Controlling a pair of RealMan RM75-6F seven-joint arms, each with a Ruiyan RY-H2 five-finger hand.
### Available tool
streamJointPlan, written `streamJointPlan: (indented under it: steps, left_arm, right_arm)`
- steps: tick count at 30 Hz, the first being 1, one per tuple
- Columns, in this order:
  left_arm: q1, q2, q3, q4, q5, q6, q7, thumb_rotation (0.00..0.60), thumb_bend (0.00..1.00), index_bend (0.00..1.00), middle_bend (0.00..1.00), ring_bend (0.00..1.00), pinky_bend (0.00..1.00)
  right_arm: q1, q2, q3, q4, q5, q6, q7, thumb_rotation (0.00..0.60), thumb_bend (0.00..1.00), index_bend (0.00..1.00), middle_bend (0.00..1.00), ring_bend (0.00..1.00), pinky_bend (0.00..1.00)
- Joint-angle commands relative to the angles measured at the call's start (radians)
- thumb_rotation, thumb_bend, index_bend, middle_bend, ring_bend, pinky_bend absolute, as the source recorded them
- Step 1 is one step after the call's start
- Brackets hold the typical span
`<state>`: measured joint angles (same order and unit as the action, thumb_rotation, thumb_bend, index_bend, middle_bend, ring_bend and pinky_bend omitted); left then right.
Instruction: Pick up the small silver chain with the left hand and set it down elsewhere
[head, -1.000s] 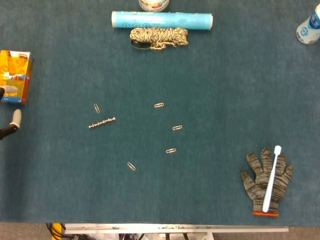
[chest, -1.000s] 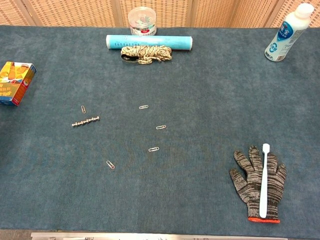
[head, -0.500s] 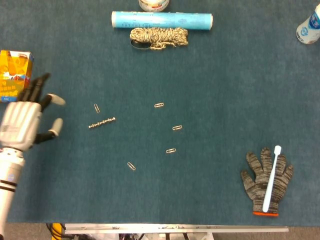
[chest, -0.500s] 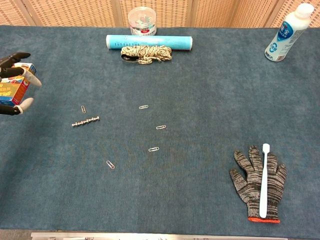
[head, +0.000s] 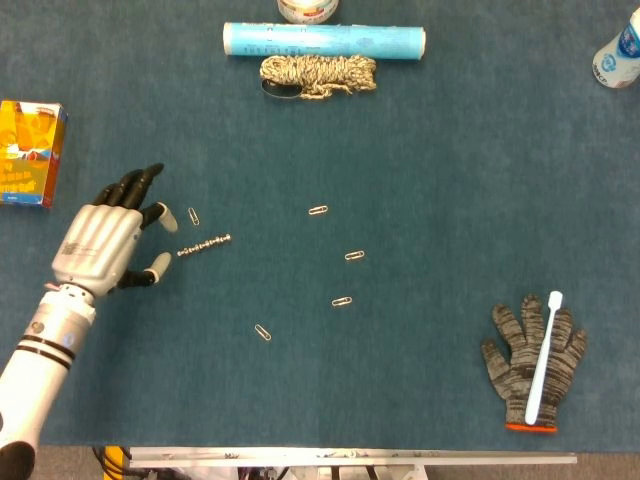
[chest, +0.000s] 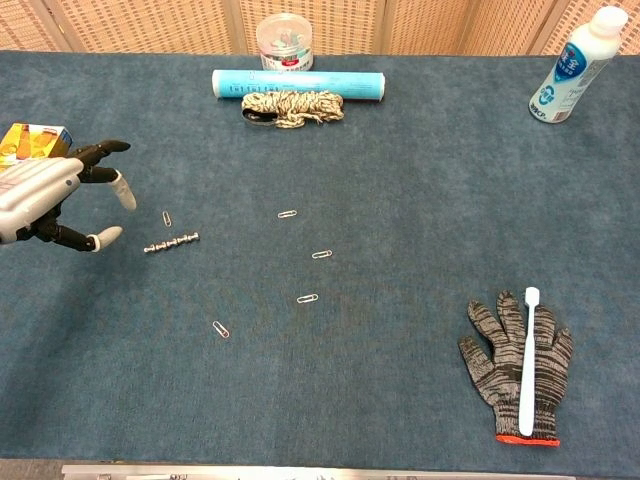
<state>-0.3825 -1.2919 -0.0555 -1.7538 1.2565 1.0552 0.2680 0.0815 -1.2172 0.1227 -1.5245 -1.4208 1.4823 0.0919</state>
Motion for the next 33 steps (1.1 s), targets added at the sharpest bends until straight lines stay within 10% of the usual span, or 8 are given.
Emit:
streamJointPlan:
  steps: [1,33]
  left_arm:
    - [-0.029,-0.004,-0.009,-0.032,-0.064,-0.032,0.057,0.6,0.34,0.42,0.04,0.0,0.14]
    - [-0.13,-0.094,-0.011,-0.025,-0.273,-0.027,0.215,0.6,0.23,0.46,0.04,0.0,0.14]
  right_arm:
    - [-0.004,-0.003,-0.002,0.006,0.002,0.002,0.005,0.6,0.0,0.24,0.28,0.2,0.32]
    - [-0.005,-0.025,0.001,0.04,-0.003,0.001,0.04,0.6,0.0,0.24,0.28,0.2,0.32]
